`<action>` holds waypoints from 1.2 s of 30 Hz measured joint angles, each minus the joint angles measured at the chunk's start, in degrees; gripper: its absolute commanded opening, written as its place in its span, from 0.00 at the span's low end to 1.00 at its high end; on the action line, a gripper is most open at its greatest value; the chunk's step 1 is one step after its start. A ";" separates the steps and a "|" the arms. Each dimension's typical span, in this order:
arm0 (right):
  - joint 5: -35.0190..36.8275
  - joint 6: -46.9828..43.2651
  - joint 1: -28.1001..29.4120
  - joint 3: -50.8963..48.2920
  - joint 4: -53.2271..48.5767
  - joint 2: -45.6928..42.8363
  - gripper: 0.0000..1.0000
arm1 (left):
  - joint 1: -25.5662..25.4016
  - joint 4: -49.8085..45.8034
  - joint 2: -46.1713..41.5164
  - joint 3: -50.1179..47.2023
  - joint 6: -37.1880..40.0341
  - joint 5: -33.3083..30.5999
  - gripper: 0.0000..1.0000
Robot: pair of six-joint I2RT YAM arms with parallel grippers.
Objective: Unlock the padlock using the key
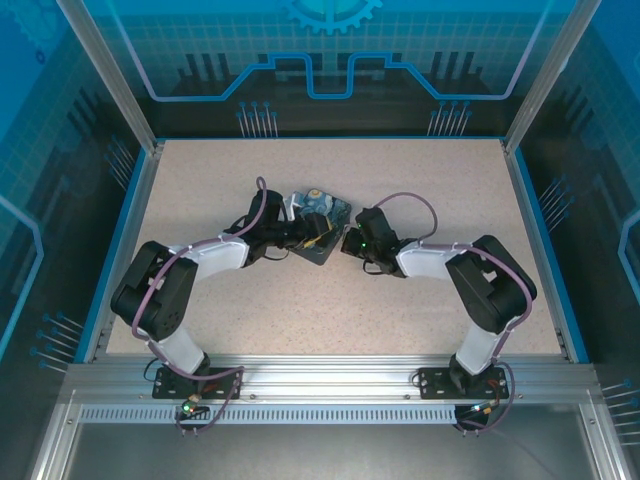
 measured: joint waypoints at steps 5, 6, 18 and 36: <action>2.19 -0.66 -0.90 1.81 -0.15 -0.31 0.00 | -0.04 0.96 0.07 -0.37 -0.98 0.00 0.59; 2.75 -1.14 -0.92 1.81 -0.76 -0.76 0.00 | -0.02 1.03 0.07 -0.37 -1.03 0.00 0.59; -3.50 -13.03 -4.70 -2.45 -12.92 -15.41 0.00 | 2.40 -5.95 -3.19 3.28 0.70 1.36 0.78; -24.57 -13.44 -3.10 -7.98 -22.69 -12.87 0.00 | 10.71 -14.43 -30.36 -0.39 8.37 -5.16 0.89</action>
